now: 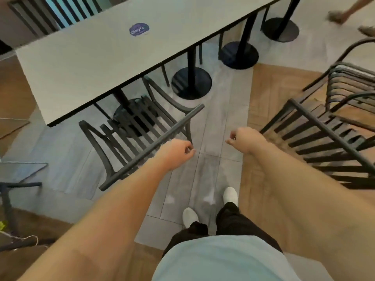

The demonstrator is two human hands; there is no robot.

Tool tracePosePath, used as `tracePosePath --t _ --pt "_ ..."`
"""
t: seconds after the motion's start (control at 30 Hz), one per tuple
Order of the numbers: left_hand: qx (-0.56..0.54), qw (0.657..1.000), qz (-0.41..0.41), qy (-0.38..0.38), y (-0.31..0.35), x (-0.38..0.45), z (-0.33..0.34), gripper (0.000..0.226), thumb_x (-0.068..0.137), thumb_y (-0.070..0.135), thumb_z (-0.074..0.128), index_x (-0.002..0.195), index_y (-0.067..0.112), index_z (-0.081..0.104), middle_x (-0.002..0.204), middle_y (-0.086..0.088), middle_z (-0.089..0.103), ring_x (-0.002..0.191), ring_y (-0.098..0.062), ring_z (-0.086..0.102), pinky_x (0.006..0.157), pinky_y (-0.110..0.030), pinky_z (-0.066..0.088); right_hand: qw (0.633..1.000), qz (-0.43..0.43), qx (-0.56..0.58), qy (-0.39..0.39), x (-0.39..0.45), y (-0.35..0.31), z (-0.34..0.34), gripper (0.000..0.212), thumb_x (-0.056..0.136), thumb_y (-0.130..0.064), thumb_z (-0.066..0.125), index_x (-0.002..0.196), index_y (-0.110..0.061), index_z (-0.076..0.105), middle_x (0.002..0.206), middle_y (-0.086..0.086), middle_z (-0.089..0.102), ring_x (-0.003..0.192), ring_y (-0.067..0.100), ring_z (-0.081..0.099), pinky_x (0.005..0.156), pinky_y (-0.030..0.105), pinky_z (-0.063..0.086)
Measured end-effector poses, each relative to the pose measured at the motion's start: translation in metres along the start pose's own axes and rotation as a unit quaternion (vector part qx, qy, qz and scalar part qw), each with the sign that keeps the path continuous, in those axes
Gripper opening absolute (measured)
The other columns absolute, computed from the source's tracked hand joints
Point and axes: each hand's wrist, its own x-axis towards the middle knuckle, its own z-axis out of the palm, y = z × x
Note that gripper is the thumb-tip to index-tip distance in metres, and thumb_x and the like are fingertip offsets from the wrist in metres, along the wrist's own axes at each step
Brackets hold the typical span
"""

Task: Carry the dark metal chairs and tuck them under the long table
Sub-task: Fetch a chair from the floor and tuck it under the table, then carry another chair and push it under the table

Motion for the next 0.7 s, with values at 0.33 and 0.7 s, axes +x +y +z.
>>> tracePosePath --t 0.33,0.7 --pt "0.064 0.988 0.112 -0.086 0.127 0.064 0.025 0.041 0.105 0.052 0.047 0.123 0.023 0.069 0.107 0.002 0.074 0.097 -0.02 0.068 0.088 -0.04 0.058 0.983 0.156 0.08 0.047 -0.049 0.142 0.004 0.02 0.103 -0.042 0.058 0.106 -0.023 0.065 0.094 0.0 0.065 0.088 0.021 0.064 0.084 0.041 0.057" --pt "0.082 0.978 0.169 -0.094 0.306 0.147 0.046 0.045 0.106 0.049 0.048 0.14 0.022 0.061 0.131 -0.002 0.067 0.117 -0.02 0.063 0.1 -0.036 0.051 0.967 0.187 0.115 0.126 -0.079 0.345 -0.016 0.025 0.102 -0.047 0.055 0.115 -0.027 0.063 0.109 0.001 0.062 0.096 0.024 0.059 0.085 0.041 0.054"
